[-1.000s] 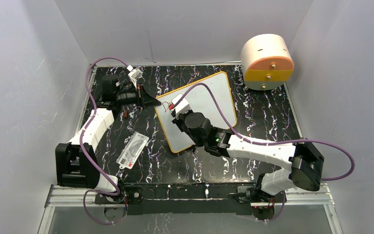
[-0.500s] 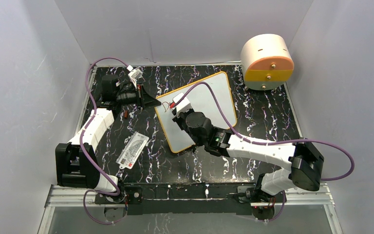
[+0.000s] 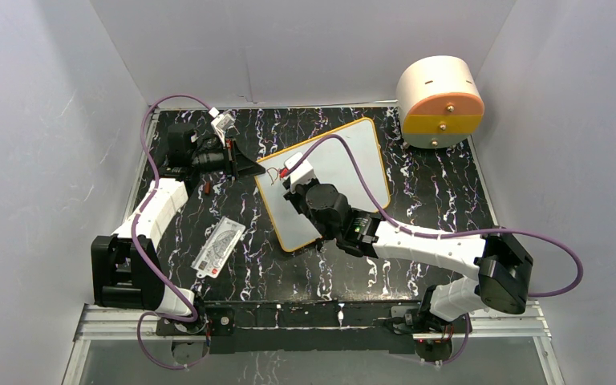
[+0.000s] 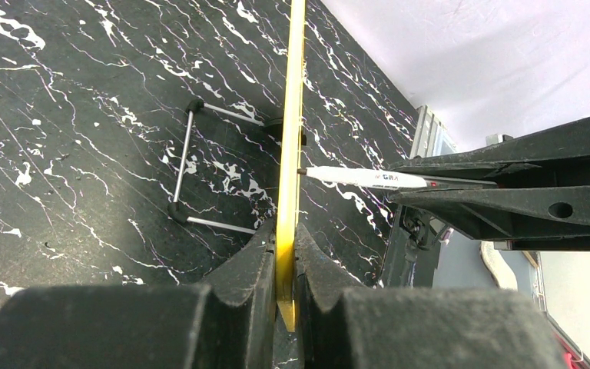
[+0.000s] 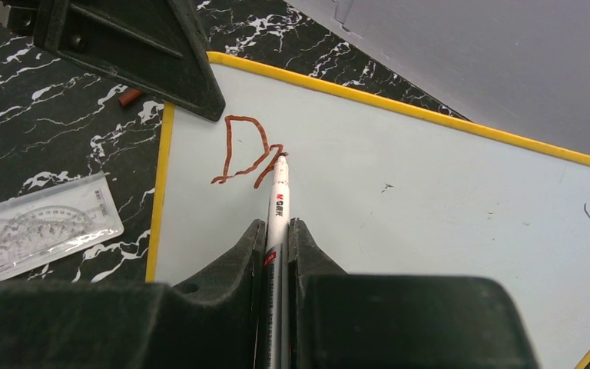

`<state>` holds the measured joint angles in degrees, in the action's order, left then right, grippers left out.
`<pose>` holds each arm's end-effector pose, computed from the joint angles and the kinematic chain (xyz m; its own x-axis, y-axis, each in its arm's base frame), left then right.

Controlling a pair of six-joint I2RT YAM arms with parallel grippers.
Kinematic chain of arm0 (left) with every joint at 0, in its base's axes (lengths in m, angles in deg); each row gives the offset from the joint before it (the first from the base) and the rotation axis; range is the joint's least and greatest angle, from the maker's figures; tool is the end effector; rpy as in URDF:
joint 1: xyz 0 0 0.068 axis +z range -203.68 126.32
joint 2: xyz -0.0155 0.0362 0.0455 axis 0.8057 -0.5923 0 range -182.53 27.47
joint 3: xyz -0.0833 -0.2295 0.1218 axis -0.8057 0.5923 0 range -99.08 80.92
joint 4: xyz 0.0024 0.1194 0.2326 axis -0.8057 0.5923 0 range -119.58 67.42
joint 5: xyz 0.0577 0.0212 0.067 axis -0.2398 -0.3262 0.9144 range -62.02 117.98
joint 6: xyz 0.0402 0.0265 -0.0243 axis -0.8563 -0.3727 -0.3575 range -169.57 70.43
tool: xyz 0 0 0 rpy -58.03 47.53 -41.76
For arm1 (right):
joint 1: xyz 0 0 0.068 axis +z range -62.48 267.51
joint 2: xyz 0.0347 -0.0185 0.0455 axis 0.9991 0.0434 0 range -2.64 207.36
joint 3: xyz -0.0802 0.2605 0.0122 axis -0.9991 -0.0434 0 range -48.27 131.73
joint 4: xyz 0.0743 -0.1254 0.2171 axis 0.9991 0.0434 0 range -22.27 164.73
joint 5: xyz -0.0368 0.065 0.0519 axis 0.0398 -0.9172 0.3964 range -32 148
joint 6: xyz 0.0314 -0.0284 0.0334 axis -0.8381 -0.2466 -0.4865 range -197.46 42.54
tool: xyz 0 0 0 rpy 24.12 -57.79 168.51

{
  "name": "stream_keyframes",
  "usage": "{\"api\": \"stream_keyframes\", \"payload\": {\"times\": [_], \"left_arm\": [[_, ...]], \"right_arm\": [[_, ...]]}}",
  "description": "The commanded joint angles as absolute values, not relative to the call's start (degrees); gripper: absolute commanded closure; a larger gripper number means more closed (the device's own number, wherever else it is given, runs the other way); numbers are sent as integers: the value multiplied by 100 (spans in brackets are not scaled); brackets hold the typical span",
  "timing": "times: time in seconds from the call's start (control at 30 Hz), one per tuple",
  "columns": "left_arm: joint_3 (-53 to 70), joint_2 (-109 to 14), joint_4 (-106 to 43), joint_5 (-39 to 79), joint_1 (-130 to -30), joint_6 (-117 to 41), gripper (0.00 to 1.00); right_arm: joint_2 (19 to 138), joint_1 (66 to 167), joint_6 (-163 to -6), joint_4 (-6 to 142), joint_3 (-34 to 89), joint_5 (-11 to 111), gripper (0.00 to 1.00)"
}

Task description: Write a sentence on the whiteboard

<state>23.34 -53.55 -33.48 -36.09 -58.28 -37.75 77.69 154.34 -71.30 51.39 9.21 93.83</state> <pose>0.3083 -0.0570 0.3020 -0.5063 -0.0490 -0.8609 0.7931 0.3655 -0.4873 0.1479 0.2923 0.3222 0.0110 -0.1953 -0.9807 -0.5183 0.8376 -0.1726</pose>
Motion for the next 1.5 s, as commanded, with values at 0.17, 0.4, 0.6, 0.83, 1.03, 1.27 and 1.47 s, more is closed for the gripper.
{"api": "stream_keyframes", "payload": {"times": [0.17,0.4,0.6,0.83,1.03,1.27,1.47], "left_arm": [[2413,-5356,-3248,-3655,-5799,-3788,100],[2410,-5348,-3252,-3679,-5799,-3783,100],[2406,-5364,-3255,-3694,-5799,-3779,100],[2406,-5379,-3257,-3723,-5799,-3768,100],[2413,-5379,-3264,-3727,-5806,-3761,100],[2415,-5383,-3265,-3741,-5807,-3761,100],[2418,-5392,-3265,-3741,-5807,-3759,100]], "right_arm": [[7576,15418,-7270,5356,926,9219,100],[7610,15409,-7280,5345,880,9260,100],[7687,15408,-7279,5179,865,9320,100],[7729,15396,-7244,4933,816,9431,100],[7773,15345,-7228,4757,795,9475,100],[7804,15268,-7232,4638,787,9499,100],[7753,15241,-7242,4673,764,9583,100]]}}
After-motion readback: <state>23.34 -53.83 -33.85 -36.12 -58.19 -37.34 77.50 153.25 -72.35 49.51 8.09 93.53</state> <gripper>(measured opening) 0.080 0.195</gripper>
